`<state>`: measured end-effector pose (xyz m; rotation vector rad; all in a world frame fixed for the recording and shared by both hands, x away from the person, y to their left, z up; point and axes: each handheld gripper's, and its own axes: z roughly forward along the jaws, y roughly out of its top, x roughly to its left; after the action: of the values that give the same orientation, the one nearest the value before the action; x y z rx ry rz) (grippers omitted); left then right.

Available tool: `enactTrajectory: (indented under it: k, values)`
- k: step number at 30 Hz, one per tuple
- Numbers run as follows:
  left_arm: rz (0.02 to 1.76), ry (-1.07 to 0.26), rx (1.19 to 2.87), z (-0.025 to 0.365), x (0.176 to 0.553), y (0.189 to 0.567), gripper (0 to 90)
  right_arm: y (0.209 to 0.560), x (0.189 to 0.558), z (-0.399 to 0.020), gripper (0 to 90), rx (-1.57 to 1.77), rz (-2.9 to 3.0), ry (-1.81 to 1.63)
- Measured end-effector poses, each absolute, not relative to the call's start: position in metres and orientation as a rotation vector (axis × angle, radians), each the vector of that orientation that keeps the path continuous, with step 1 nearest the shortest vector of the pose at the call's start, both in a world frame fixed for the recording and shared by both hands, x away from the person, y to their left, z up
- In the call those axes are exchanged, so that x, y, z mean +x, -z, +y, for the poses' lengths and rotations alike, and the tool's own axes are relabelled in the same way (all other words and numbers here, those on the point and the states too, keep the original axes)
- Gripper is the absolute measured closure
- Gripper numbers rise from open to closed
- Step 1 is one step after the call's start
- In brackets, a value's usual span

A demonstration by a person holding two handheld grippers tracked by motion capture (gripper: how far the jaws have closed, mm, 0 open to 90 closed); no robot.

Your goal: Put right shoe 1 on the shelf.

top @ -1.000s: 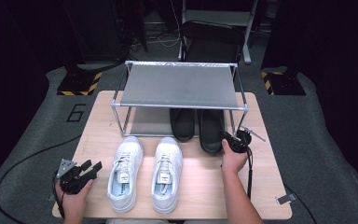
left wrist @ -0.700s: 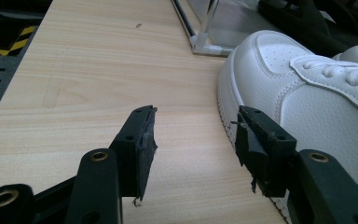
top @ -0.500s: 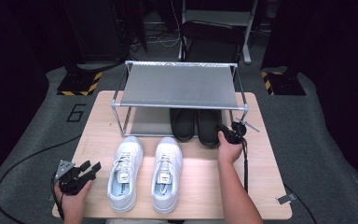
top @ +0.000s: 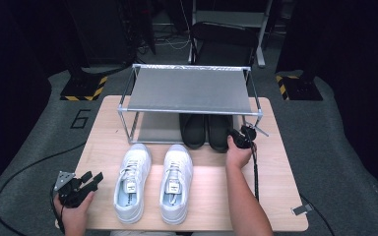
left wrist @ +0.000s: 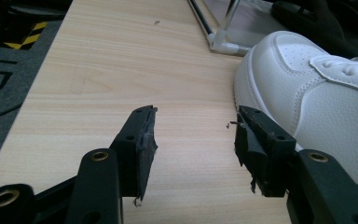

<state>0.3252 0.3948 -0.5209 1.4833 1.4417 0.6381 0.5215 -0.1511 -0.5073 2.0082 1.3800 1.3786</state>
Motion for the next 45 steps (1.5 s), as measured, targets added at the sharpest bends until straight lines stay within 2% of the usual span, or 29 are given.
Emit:
enactTrajectory:
  k: [30, 35, 39, 45]
  values:
    - [1.479, -0.647, 1.481, 0.405, 0.308, 0.522, 47.5, 0.517, 0.532, -0.145, 65.0, 2.024, 1.356, -1.329]
    - [1.479, -0.655, 1.473, 0.405, 0.307, 0.522, 47.5, 0.519, 0.532, -0.146, 63.2, 2.017, 1.368, -1.301]
    - [1.479, -0.648, 1.484, 0.405, 0.307, 0.522, 47.5, 0.519, 0.530, -0.146, 58.3, 1.988, 1.391, -1.251]
    - [1.479, -0.642, 1.493, 0.403, 0.309, 0.522, 47.4, 0.516, 0.522, -0.147, 57.0, 1.953, 1.386, -1.263]
